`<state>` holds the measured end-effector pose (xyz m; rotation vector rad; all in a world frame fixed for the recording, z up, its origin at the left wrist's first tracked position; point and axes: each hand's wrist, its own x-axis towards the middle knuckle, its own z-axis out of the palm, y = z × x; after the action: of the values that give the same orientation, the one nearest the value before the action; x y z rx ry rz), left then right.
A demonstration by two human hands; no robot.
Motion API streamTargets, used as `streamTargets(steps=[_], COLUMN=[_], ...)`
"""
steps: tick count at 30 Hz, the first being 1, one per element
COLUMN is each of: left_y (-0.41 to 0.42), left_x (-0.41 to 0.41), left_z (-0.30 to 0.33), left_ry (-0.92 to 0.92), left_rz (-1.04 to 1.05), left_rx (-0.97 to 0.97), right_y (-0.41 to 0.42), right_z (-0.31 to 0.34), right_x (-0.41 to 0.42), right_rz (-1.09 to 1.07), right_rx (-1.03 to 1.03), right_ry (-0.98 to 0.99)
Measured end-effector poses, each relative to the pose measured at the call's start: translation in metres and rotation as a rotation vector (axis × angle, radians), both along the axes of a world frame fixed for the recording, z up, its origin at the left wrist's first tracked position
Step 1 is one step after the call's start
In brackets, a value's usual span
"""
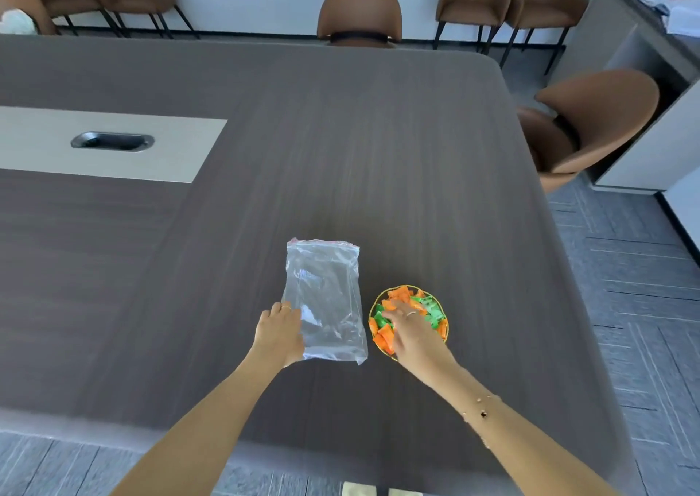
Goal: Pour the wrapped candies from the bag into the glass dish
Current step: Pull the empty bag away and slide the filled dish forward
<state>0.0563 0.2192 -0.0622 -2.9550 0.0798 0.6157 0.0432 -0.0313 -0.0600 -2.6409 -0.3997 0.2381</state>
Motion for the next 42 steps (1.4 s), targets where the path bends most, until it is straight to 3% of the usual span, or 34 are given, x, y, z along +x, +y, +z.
streamTargets(steps=[5, 8, 12, 17, 31, 42], left_y=[-0.047, -0.081, -0.101, -0.102, -0.116, -0.13], left_x=[0.023, 0.027, 0.025, 0.019, 0.028, 0.053], left_z=[-0.001, -0.011, -0.03, -0.044, -0.048, 0.002], left_ry=[0.006, 0.024, 0.062, 0.119, 0.14, 0.162], left_rz=[0.048, 0.096, 0.222, 0.205, 0.433, 0.409], left_rx=[-0.483, -0.63, -0.556, -0.577, -0.67, -0.689], right_y=[-0.066, -0.086, -0.086, -0.078, -0.072, -0.083], right_z=[-0.004, -0.019, -0.032, -0.034, -0.035, -0.003], right_x=[0.014, 0.011, 0.008, 0.006, 0.01, 0.023], right_rz=[-0.413, -0.497, -0.551, -0.626, -0.726, -0.773], right_rx=[0.061, 0.067, 0.176, 0.366, 0.406, 0.405], right_ry=[0.187, 0.325, 0.481, 0.587, 0.543, 0.492])
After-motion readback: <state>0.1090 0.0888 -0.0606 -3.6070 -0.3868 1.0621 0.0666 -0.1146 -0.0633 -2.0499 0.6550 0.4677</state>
